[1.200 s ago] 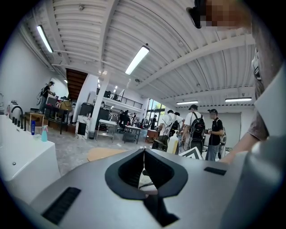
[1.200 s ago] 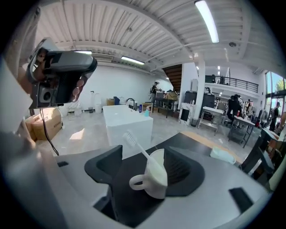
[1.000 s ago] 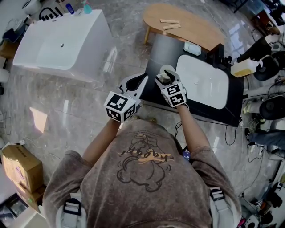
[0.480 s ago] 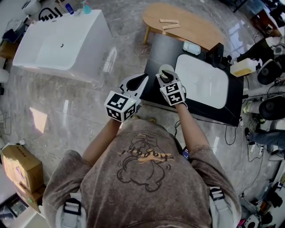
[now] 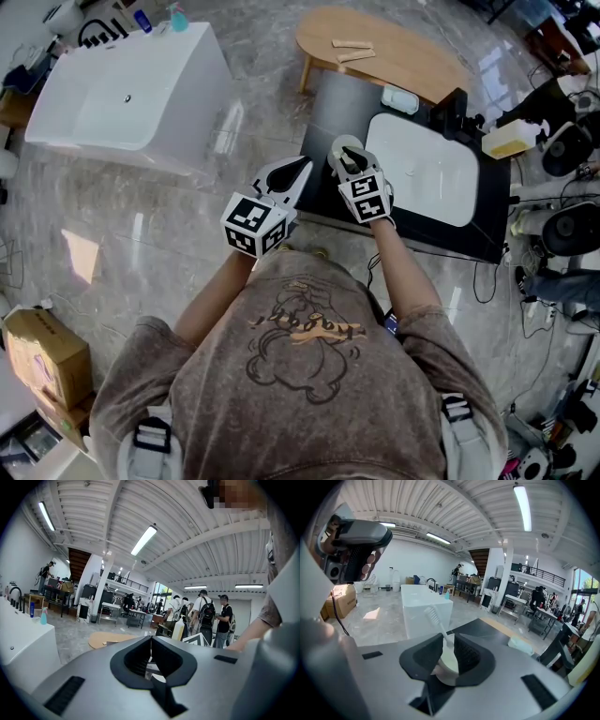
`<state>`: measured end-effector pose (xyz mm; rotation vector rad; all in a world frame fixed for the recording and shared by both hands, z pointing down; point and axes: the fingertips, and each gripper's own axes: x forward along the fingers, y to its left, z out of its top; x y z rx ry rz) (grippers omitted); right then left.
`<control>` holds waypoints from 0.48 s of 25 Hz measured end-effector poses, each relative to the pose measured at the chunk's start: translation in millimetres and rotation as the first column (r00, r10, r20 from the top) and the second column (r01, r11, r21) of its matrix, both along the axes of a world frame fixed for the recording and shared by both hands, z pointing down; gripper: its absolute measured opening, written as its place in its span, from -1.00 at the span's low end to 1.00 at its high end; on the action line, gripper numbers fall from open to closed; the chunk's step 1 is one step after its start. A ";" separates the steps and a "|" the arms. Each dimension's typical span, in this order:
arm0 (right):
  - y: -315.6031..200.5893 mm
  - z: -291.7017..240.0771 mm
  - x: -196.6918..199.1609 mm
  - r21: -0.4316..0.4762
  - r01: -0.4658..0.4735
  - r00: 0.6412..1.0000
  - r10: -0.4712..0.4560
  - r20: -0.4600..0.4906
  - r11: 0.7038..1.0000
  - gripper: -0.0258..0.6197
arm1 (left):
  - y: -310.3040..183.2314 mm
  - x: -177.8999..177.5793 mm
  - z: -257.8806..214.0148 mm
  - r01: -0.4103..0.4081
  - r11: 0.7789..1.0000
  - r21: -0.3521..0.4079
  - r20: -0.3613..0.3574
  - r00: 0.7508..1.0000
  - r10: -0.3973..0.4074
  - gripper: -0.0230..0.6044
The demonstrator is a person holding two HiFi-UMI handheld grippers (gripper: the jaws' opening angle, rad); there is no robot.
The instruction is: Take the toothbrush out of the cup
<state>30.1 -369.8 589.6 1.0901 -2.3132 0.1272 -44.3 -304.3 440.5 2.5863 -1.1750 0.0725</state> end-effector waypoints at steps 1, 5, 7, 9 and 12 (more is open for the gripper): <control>-0.6 -2.1 1.8 0.008 -0.005 1.000 0.005 0.000 1.000 -0.70 | 0.5 0.3 0.3 -0.001 1.000 0.000 0.001 1.000 0.001 -0.86; -2.6 -8.2 8.6 0.031 -0.027 1.000 0.027 0.004 0.999 -0.75 | 1.9 0.7 2.8 -0.003 1.000 -0.007 0.004 1.000 0.004 -0.86; -2.6 -9.8 10.8 0.035 -0.034 0.999 0.034 0.002 0.999 -0.76 | 2.2 0.5 3.5 -0.004 1.000 -0.012 0.006 1.000 0.004 -0.86; -2.4 -10.5 13.0 0.039 -0.038 0.999 0.038 -0.001 0.999 -0.76 | 2.4 1.7 4.0 -0.009 1.000 -0.016 0.008 1.000 0.009 -0.86; -2.6 -11.4 15.7 0.041 -0.048 0.999 0.048 -0.001 0.998 -0.77 | 2.3 4.7 5.8 -0.024 1.000 -0.018 0.013 1.000 0.024 -0.86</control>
